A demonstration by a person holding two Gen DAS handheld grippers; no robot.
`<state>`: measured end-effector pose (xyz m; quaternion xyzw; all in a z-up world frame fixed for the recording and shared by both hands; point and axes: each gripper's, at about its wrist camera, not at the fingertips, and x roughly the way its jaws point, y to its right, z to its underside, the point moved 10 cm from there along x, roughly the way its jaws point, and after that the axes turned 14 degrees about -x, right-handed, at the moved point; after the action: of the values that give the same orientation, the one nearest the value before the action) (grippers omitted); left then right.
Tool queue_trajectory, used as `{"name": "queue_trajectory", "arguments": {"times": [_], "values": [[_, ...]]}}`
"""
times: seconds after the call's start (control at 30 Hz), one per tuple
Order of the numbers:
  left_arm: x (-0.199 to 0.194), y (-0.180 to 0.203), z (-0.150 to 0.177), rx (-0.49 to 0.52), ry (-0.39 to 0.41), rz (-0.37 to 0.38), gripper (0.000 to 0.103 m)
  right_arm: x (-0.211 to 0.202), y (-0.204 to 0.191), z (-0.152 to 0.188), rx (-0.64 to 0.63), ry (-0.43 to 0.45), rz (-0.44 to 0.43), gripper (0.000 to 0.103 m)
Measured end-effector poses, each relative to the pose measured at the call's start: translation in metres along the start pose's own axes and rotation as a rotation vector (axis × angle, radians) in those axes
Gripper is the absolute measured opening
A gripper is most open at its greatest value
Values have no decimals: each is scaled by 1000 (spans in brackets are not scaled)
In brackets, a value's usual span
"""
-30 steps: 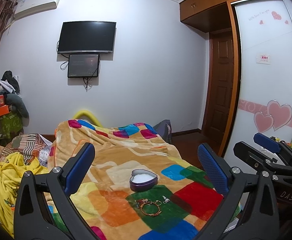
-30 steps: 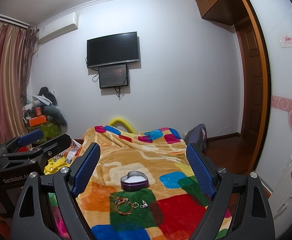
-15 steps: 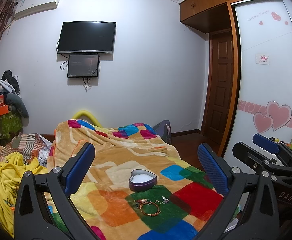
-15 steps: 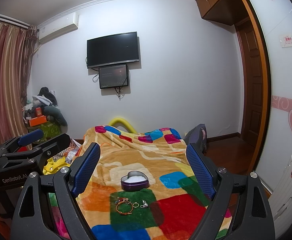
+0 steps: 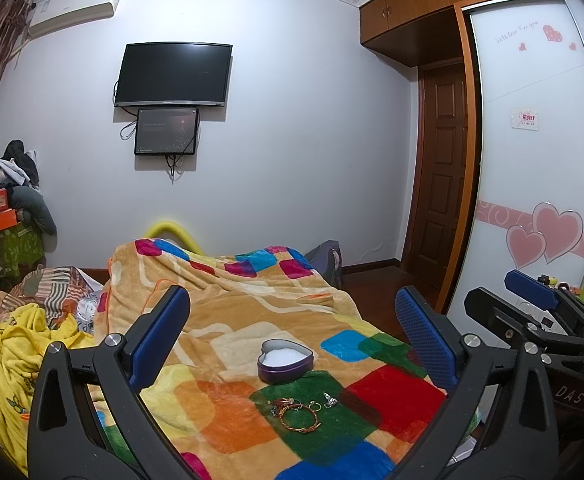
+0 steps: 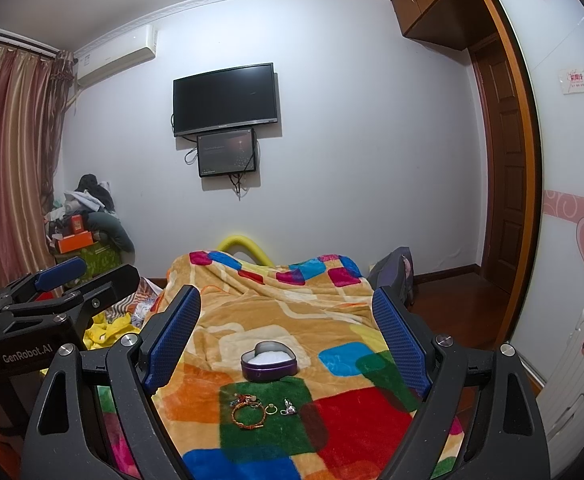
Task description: Organize jewelry
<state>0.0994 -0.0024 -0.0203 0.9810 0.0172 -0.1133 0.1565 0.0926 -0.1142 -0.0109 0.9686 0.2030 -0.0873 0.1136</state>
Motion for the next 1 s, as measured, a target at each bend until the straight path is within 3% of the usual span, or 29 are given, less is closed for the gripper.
{"name": "queue_trajectory", "arguments": {"times": [0.53,1.0], "values": [[31,-24,18,-30,-71,-40,103,24,8,24,7,-93,0,86],[123,-99,118,-66,-393,-204,103,79,16,105,23,-379,-54,86]]}}
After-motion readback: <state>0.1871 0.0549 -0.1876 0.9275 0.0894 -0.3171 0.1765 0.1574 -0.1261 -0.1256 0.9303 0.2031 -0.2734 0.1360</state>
